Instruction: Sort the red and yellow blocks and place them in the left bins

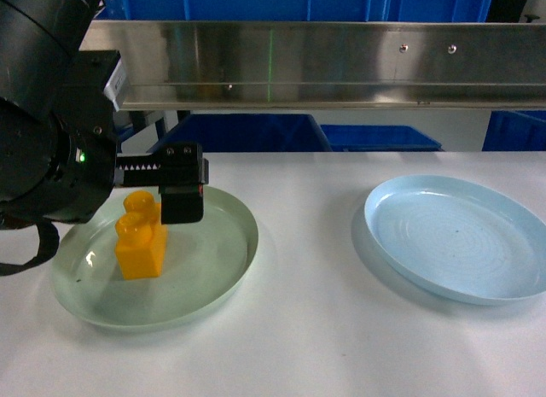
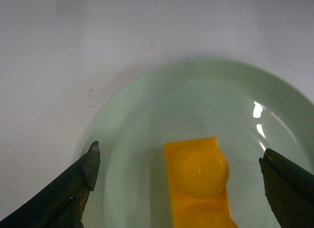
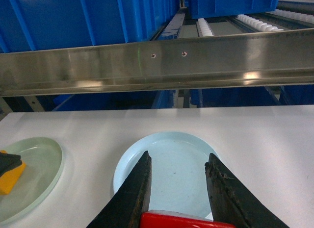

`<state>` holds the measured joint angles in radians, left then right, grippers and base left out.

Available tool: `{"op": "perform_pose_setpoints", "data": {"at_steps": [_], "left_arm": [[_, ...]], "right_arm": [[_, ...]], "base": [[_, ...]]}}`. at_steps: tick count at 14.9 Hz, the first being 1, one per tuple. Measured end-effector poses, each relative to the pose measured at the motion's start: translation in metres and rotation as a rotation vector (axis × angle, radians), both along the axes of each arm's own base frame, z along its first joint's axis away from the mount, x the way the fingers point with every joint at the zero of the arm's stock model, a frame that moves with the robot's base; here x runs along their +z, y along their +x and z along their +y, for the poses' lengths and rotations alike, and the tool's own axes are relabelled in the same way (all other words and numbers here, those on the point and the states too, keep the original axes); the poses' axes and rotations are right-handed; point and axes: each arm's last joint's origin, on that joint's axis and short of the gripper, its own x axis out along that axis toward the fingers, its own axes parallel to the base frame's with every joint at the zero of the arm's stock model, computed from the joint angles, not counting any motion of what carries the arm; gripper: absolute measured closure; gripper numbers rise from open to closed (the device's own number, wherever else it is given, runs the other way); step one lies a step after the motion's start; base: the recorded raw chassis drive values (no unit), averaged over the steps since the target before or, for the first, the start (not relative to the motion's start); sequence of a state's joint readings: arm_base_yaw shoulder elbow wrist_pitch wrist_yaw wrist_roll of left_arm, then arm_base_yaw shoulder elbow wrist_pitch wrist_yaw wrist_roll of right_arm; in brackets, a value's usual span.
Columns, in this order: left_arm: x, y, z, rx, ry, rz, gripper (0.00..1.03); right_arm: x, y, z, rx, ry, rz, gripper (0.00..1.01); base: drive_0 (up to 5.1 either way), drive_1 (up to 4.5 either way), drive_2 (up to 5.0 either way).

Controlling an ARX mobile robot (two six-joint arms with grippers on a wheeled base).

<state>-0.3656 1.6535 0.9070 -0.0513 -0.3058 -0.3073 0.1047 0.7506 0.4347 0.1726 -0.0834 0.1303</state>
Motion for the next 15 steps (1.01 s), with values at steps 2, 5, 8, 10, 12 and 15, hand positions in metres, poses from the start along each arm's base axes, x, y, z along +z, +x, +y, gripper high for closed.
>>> {"op": "perform_pose_setpoints", "data": {"at_steps": [2, 5, 8, 10, 12, 15], "left_arm": [[-0.02, -0.003, -0.002, -0.029, -0.002, 0.046, 0.05], [-0.021, -0.004, -0.005, -0.065, -0.001, 0.039, 0.05], [-0.024, -0.003, -0.004, -0.069, 0.014, 0.041, 0.39], [-0.027, -0.003, -0.002, -0.065, 0.021, 0.059, 0.63], [-0.027, -0.003, -0.002, -0.066, 0.018, 0.069, 0.74], [-0.022, 0.0, 0.012, -0.041, 0.011, -0.031, 0.74]], "right_arm": [[0.0, 0.0, 0.0, 0.0, 0.0, 0.0, 0.74], [0.0, 0.0, 0.0, 0.0, 0.0, 0.0, 0.74], [0.0, 0.0, 0.0, 0.0, 0.0, 0.0, 0.74], [0.0, 0.0, 0.0, 0.0, 0.0, 0.0, 0.74], [0.0, 0.0, 0.0, 0.0, 0.0, 0.0, 0.74], [0.0, 0.0, 0.0, 0.0, 0.0, 0.0, 0.74]], "base": [[0.0, 0.0, 0.0], [0.0, 0.0, 0.0], [0.0, 0.0, 0.0], [0.0, 0.0, 0.0], [0.0, 0.0, 0.0], [0.0, 0.0, 0.0]]}}
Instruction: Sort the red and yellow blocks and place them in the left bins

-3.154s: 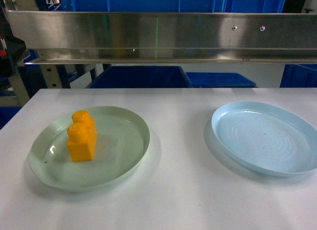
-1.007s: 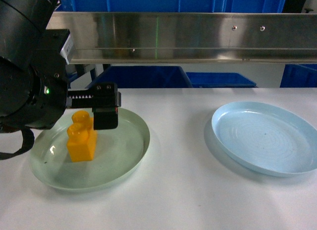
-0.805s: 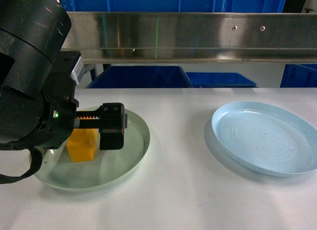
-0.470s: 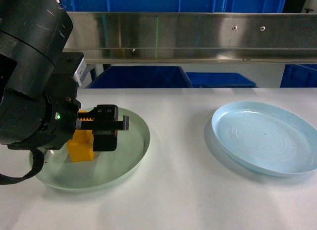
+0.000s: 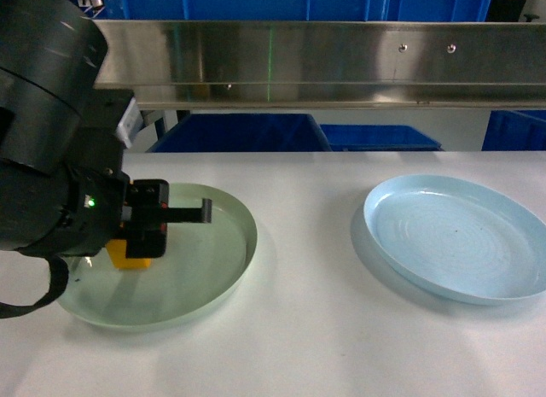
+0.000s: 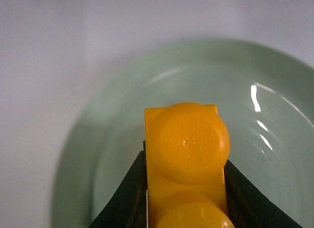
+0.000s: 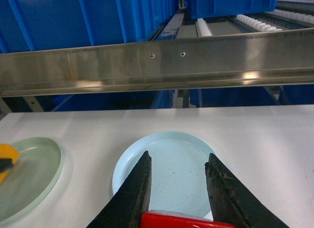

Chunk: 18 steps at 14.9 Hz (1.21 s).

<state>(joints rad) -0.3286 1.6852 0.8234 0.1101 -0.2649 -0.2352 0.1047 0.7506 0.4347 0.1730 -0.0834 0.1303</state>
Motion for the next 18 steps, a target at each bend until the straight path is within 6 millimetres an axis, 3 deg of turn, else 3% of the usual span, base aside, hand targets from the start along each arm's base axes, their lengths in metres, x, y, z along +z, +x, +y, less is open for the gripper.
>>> {"op": "perform_pose_setpoints", "data": {"at_steps": [1, 4, 7, 8, 11, 18], "left_arm": [[0.01, -0.002, 0.016, 0.018, -0.002, -0.093, 0.74], [0.067, -0.021, 0.07, 0.008, 0.038, -0.448, 0.74], [0.088, -0.048, 0.092, -0.092, 0.084, -0.505, 0.74], [0.103, -0.068, 0.103, -0.076, 0.086, -0.501, 0.74], [0.089, -0.085, 0.112, -0.071, 0.034, -0.366, 0.74], [0.094, -0.092, 0.104, -0.078, 0.024, -0.391, 0.75]], "right_arm": [[0.0, 0.0, 0.0, 0.0, 0.0, 0.0, 0.74], [0.0, 0.0, 0.0, 0.0, 0.0, 0.0, 0.74], [0.0, 0.0, 0.0, 0.0, 0.0, 0.0, 0.74], [0.0, 0.0, 0.0, 0.0, 0.0, 0.0, 0.74], [0.0, 0.0, 0.0, 0.0, 0.0, 0.0, 0.74], [0.0, 0.0, 0.0, 0.0, 0.0, 0.0, 0.74]], "base": [[0.0, 0.0, 0.0], [0.0, 0.0, 0.0], [0.0, 0.0, 0.0], [0.0, 0.0, 0.0], [0.0, 0.0, 0.0], [0.0, 0.0, 0.0]]}}
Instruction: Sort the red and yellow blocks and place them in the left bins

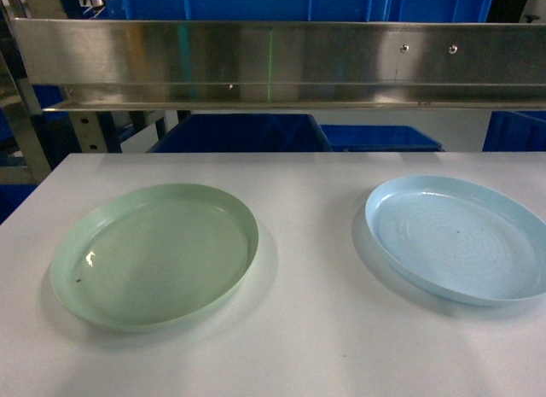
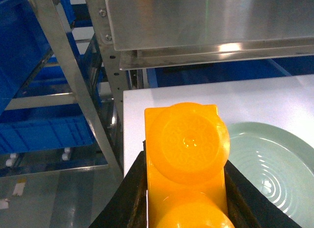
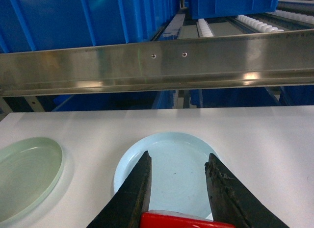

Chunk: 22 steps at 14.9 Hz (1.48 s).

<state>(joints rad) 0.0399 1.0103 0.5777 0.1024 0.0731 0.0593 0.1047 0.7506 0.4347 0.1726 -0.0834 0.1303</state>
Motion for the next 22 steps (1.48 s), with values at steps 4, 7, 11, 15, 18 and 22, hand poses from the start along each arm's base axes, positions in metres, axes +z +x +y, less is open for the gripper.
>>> {"op": "perform_pose_setpoints", "data": {"at_steps": [4, 7, 11, 15, 18, 22], "left_arm": [[0.0027, -0.0001, 0.0019, -0.031, -0.039, -0.066, 0.75], [0.0019, -0.0003, 0.0019, -0.031, -0.054, -0.063, 0.75], [0.0021, -0.0006, 0.0016, -0.035, -0.067, -0.064, 0.75], [0.0017, -0.0007, 0.0016, -0.034, -0.066, -0.063, 0.75], [0.0016, -0.0007, 0.0016, -0.034, -0.066, -0.063, 0.75], [0.0016, -0.0007, 0.0016, -0.032, -0.066, -0.062, 0.75]], "right_arm": [[0.0, 0.0, 0.0, 0.0, 0.0, 0.0, 0.74], [0.0, 0.0, 0.0, 0.0, 0.0, 0.0, 0.74], [-0.0003, 0.0, 0.0, -0.001, 0.0, 0.002, 0.74], [-0.0002, 0.0, 0.0, 0.0, 0.0, 0.001, 0.74], [-0.0002, 0.0, 0.0, 0.0, 0.0, 0.001, 0.74], [0.0001, 0.0, 0.0, 0.0, 0.0, -0.001, 0.74]], "base": [[0.0, 0.0, 0.0], [-1.6, 0.53, 1.1], [-4.8, 2.36, 2.8], [-5.0, 2.49, 2.5], [-5.0, 2.47, 2.5], [-5.0, 2.48, 2.5]]}}
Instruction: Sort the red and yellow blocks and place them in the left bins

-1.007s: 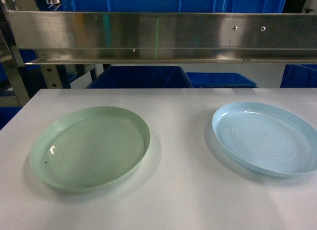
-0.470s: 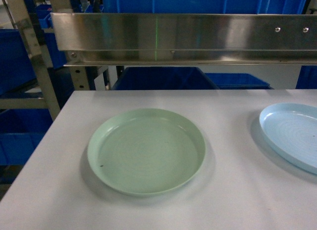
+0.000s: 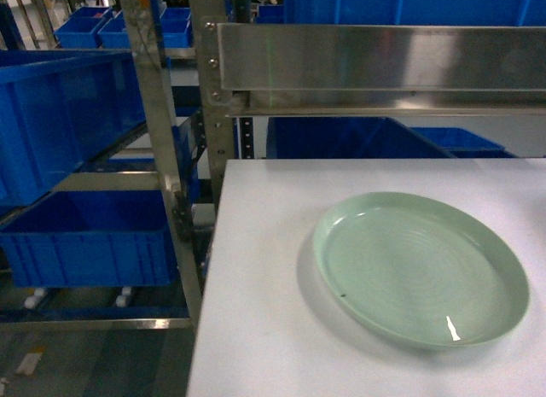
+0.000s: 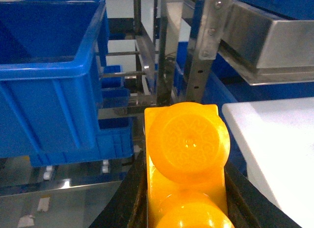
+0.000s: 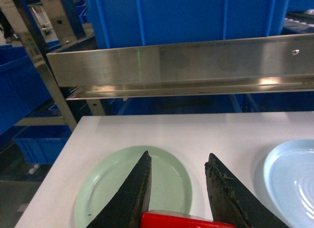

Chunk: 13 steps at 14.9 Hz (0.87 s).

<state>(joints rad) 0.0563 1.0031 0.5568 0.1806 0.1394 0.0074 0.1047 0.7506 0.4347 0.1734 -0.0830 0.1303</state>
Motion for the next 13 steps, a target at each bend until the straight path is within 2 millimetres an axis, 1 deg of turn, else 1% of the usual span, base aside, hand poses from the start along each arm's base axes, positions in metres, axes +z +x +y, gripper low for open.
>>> {"op": "perform_pose_setpoints", "data": {"at_steps": [13], "left_arm": [[0.0002, -0.0002, 0.0, 0.0, 0.0, -0.001, 0.75]], "right_arm": [[0.0001, -0.0001, 0.0, 0.0, 0.0, -0.001, 0.74]], "base": [[-5.0, 2.48, 2.5]]}}
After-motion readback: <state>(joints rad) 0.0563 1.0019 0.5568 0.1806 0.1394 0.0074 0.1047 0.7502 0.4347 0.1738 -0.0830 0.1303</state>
